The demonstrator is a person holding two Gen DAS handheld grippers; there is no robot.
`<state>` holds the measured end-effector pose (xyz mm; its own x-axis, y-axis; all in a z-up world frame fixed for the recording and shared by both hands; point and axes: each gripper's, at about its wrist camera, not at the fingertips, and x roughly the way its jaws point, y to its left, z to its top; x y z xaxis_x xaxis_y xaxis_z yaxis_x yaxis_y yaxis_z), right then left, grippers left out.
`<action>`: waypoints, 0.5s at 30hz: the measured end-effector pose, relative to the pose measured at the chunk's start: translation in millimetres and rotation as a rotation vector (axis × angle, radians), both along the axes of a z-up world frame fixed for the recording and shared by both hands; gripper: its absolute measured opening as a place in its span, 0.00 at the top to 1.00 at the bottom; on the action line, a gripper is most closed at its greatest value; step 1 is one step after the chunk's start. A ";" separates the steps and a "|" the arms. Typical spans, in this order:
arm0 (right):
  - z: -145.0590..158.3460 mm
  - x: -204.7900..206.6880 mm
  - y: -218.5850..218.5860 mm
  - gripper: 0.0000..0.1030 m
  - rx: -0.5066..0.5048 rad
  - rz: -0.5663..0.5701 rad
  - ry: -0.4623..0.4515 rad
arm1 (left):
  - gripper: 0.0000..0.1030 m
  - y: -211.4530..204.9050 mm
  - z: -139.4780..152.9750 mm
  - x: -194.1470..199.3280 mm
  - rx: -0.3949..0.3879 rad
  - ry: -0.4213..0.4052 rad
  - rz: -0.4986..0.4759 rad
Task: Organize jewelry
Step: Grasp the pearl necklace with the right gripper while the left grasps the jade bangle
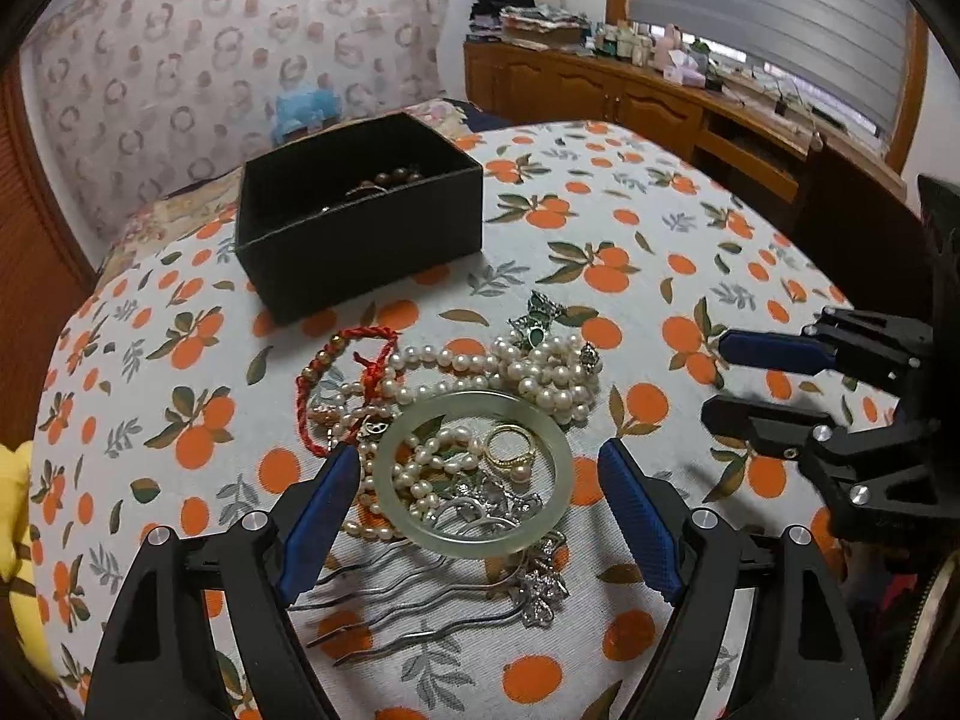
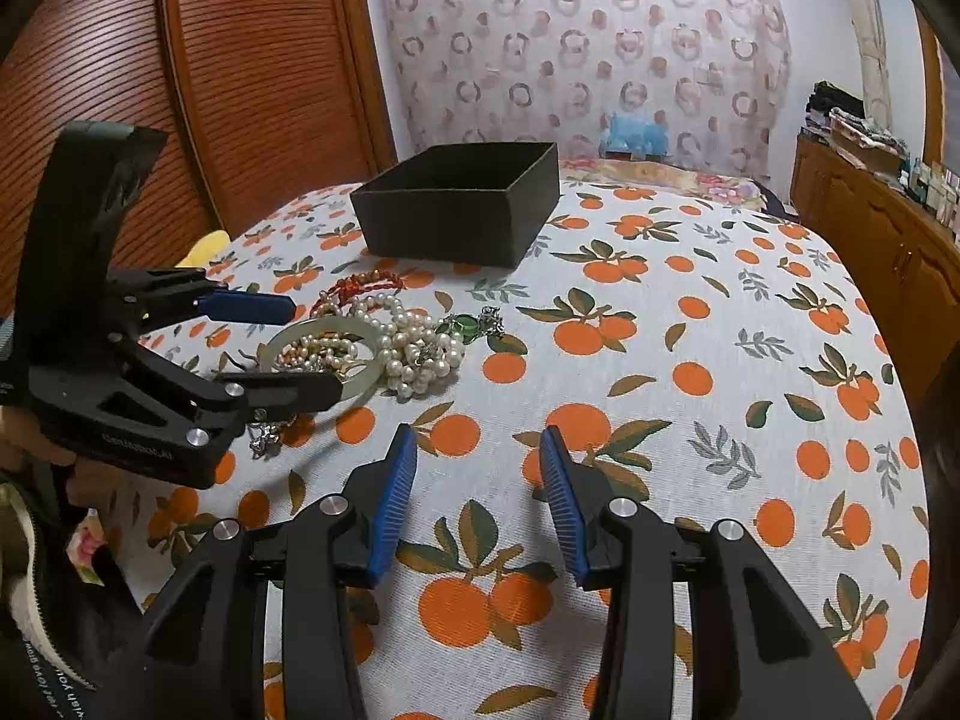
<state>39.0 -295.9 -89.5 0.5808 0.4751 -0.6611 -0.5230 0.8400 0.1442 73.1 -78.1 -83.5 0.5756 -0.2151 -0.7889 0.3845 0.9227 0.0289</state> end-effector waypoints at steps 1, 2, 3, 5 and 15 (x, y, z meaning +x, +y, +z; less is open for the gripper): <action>0.3 -0.3 -1.5 0.56 0.005 -0.002 -0.001 | 0.24 -1.2 -2.8 2.4 0.016 0.008 0.000; 0.4 -0.4 -1.7 0.56 0.006 -0.003 -0.001 | 0.24 -1.9 -4.6 3.9 0.022 0.014 0.002; 0.5 -0.6 -1.8 0.56 0.007 -0.003 -0.002 | 0.24 -2.5 -6.2 5.5 0.026 0.019 0.002; 0.5 -0.5 -1.5 0.56 0.006 -0.002 -0.001 | 0.24 -4.5 -7.7 7.5 0.032 0.017 -0.001; 1.1 0.5 3.5 0.56 -0.022 0.005 0.005 | 0.33 -1.3 -2.0 0.1 0.017 -0.017 -0.006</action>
<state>39.5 -292.4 -88.4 0.5750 0.4634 -0.6743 -0.5263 0.8405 0.1287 73.2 -79.4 -85.5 0.5877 -0.2051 -0.7827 0.3890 0.9198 0.0510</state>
